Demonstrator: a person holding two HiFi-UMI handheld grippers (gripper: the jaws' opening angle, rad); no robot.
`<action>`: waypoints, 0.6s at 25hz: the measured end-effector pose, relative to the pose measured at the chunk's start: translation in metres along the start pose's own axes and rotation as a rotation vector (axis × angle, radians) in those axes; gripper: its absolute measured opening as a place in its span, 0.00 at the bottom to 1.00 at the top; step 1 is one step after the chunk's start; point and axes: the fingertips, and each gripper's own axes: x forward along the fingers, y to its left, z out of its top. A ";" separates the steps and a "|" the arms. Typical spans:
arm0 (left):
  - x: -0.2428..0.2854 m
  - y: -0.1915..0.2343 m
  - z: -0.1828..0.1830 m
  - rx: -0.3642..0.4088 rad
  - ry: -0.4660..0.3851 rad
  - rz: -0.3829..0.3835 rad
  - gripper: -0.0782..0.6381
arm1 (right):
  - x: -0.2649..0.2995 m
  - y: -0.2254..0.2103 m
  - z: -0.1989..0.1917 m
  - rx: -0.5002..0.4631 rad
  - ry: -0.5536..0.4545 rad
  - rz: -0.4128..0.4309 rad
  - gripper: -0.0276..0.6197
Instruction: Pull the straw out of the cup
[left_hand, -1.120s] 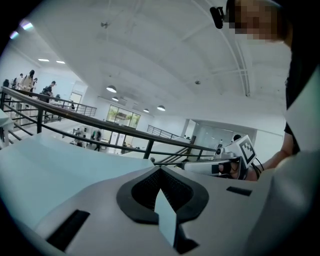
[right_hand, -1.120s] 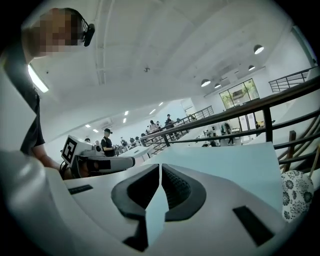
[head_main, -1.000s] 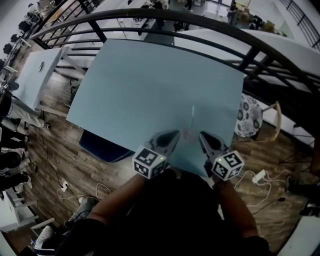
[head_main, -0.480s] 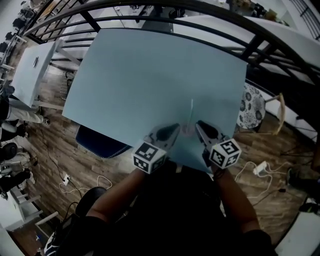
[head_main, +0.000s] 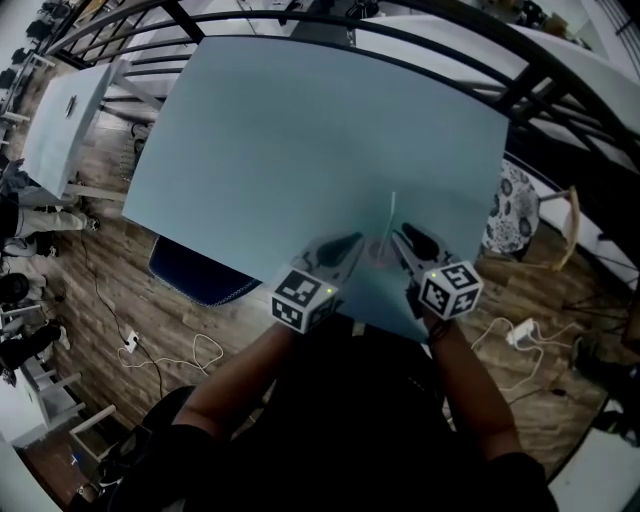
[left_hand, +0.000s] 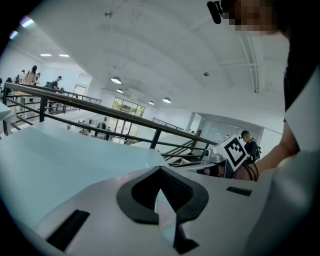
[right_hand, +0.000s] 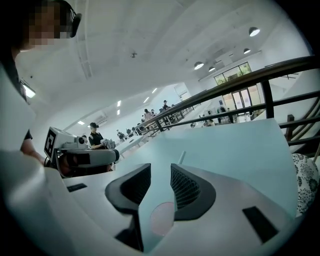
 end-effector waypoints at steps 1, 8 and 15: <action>0.000 0.002 -0.001 -0.002 0.002 0.003 0.13 | 0.002 -0.001 0.000 0.001 0.005 0.001 0.23; 0.006 0.007 -0.011 -0.016 0.019 0.007 0.13 | 0.016 -0.007 -0.010 0.002 0.039 0.003 0.23; 0.008 0.013 -0.016 -0.024 0.025 0.015 0.13 | 0.031 -0.023 -0.026 0.024 0.077 -0.010 0.23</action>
